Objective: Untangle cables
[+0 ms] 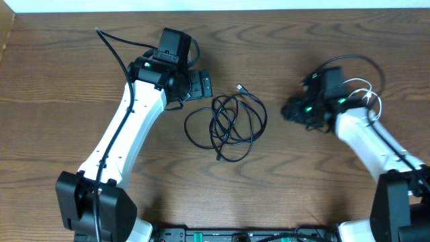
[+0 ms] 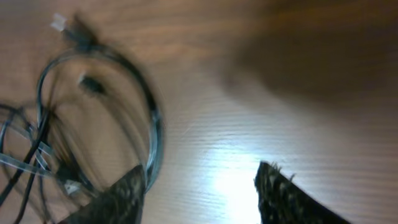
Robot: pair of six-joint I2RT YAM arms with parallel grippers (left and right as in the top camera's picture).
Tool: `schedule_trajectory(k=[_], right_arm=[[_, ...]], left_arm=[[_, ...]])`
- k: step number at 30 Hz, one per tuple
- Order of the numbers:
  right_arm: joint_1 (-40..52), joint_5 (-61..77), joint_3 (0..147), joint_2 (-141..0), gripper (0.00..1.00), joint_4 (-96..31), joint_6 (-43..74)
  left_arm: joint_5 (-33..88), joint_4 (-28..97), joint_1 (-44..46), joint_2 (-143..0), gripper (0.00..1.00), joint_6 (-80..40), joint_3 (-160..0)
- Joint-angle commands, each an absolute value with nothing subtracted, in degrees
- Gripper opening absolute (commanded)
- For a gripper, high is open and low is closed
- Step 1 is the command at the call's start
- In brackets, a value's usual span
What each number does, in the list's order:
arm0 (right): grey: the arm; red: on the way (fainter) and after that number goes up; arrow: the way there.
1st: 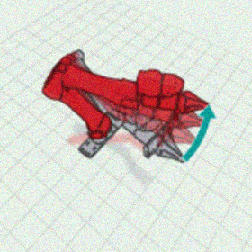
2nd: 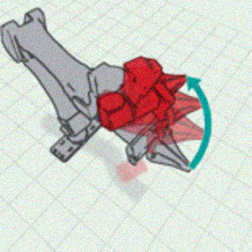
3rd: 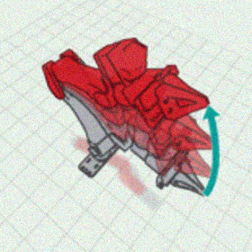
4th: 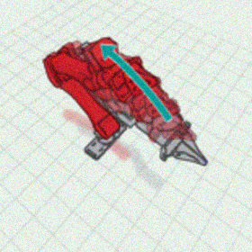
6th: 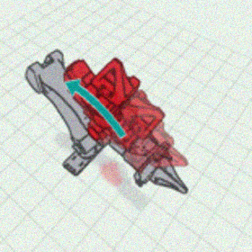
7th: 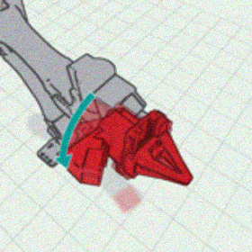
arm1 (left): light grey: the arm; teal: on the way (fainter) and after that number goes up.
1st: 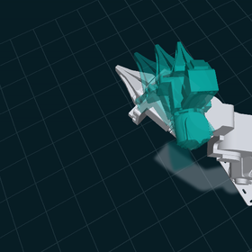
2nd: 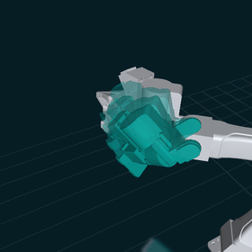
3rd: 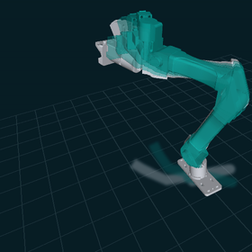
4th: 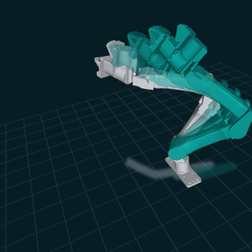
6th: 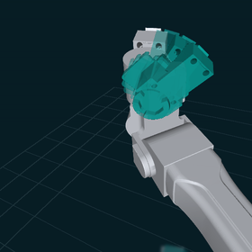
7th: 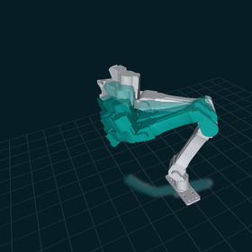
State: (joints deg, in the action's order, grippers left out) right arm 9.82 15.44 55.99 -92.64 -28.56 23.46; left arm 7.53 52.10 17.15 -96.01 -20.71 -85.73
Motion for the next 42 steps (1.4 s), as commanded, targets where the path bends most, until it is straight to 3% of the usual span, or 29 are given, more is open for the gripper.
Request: schedule_trajectory(k=[1, 14, 25, 31, 34, 35, 36, 37, 38, 41, 42], right_arm=[[15.0, 15.6, 50.8, -92.9, 0.56, -21.6, 27.5], [27.6, 2.3, 37.8, -92.9, 0.57, -4.4, 39.5], [29.2, -0.8, 35.9, -92.9, 0.54, -1.5, 42.2], [29.4, -2.1, 35.8, -93.0, 0.54, -2.0, 42.2], [29.3, -2.1, 35.8, -93.0, 0.53, -1.9, 42.2], [29.3, -2.3, 35.8, -93.0, 0.53, -1.9, 42.2], [29.3, -2.7, 35.8, -93.0, 0.53, -1.9, 42.2], [29.3, -3.0, 35.8, -93.0, 0.53, -1.9, 42.2], [29.4, -3.5, 35.8, -93.0, 0.53, -1.9, 42.2], [29.8, -3.8, 35.8, -93.0, 0.52, -1.9, 42.2], [29.8, -4.0, 35.8, -93.0, 0.52, -1.9, 42.2]], left_arm=[[7.0, 52.2, 17.3, -96.2, 0.96, -20.0, -85.3], [7.0, 52.2, 17.3, -96.2, 0.96, -20.0, -85.3], [7.0, 48.8, 17.3, -96.2, 0.96, -20.9, -85.3], [13.8, 48.6, 18.1, -96.2, 0.98, -21.1, -85.3], [14.1, 49.1, 19.8, -96.2, 0.80, -21.0, -85.0], [14.1, 49.1, 20.8, -96.2, 0.67, -21.0, -84.6], [14.1, 49.1, 21.4, -96.2, 0.61, -21.0, -84.3], [14.0, 48.9, 22.2, -96.3, 0.44, -21.0, -83.8], [13.4, 48.6, 23.6, -96.4, 0.12, -21.3, -82.8], [10.7, 47.4, 25.8, -97.1, 0.08, -24.3, -80.8], [9.7, 47.1, 26.4, -97.6, 0.13, -25.2, -80.2]])
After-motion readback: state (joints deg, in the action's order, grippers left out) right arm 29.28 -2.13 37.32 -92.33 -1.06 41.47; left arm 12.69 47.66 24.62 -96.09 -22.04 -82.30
